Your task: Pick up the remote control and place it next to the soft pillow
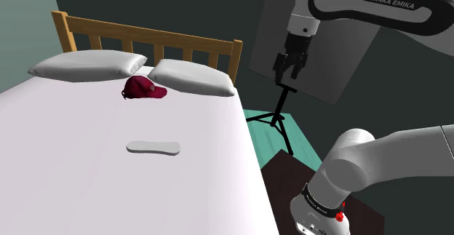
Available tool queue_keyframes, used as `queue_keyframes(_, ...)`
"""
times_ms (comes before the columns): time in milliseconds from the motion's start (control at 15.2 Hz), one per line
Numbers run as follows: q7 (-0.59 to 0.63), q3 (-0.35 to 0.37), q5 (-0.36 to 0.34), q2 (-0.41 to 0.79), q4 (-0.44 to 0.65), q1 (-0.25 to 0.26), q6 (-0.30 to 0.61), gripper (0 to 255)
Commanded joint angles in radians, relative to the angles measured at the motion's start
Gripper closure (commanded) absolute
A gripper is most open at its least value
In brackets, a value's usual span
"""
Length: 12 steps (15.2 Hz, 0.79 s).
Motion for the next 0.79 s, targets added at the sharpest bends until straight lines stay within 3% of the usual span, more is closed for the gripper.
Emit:
queue_keyframes(0,0.000,0.000,0.000,0.000,0.000,0.000,0.000,0)
queue_keyframes(726,-0.110,0.022,0.027,0.295,-0.012,0.102,0.314,0)
